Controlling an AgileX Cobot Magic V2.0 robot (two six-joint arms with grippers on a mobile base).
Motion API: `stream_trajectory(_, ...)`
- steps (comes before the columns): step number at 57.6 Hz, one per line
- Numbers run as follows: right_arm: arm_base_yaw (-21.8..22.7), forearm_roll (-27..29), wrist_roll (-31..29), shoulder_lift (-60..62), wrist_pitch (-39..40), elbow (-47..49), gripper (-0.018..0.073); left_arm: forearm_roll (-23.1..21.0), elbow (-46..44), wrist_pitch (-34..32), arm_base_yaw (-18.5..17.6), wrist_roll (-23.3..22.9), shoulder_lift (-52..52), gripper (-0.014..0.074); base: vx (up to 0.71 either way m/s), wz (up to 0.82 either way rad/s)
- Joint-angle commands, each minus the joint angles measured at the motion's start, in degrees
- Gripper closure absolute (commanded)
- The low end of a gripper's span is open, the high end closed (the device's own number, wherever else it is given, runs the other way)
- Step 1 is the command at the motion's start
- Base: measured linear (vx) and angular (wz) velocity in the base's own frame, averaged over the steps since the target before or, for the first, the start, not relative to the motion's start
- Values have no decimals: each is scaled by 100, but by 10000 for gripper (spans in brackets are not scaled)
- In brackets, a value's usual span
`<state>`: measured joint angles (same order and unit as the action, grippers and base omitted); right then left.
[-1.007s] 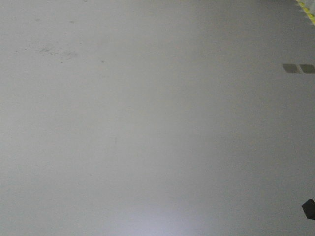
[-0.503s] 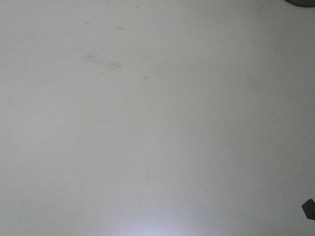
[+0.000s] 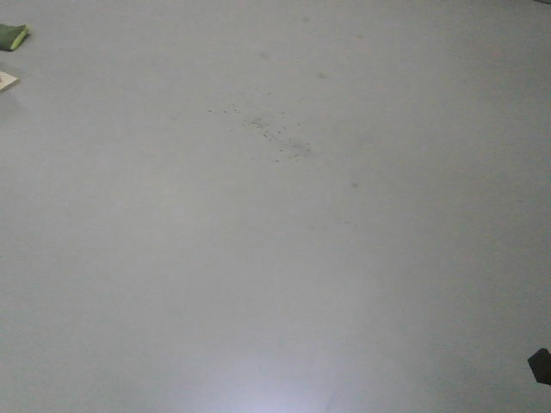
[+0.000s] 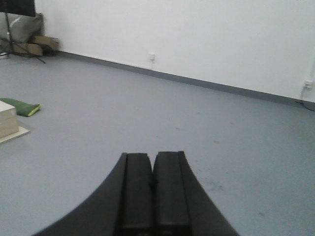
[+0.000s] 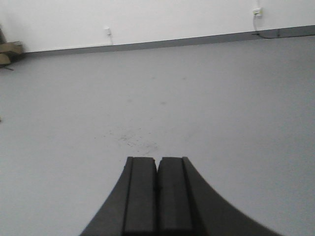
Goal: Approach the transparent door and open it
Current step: 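Drive up to the transparent sliding door on the wooden platform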
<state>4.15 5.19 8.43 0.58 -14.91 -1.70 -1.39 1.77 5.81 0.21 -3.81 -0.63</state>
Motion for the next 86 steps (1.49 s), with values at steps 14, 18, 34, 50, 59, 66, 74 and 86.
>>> stream_trajectory(14, -12, -5, -9, 89, 446, -27, 565, -47, 88, -475, -19, -3, -17, 602, 56, 71)
stream_trajectory(18, -12, -5, -9, 89, 446, -27, 565, -47, 88, -475, -19, -3, -17, 602, 56, 81)
stream_trajectory(34, -12, -5, -9, 89, 446, -27, 565, -47, 88, -475, -19, -3, -17, 602, 55, 84)
stream_trajectory(50, -12, -5, -9, 89, 446, -27, 565, -47, 88, -475, -19, -3, -17, 602, 56, 73)
stream_trajectory(59, -12, -5, -9, 89, 446, -27, 565, -47, 88, -475, -19, -3, -17, 602, 57, 59)
stream_trajectory(66, -12, -5, -9, 89, 446, -27, 565, -47, 88, -475, -19, -3, -17, 602, 57, 55)
stream_trajectory(74, -12, -5, -9, 89, 446, -27, 565, -47, 88, -475, -19, -3, -17, 602, 57, 50)
stream_trajectory(86, -12, -5, -9, 89, 452, -27, 565, -47, 88, -475, -19, -3, -17, 602, 57, 42)
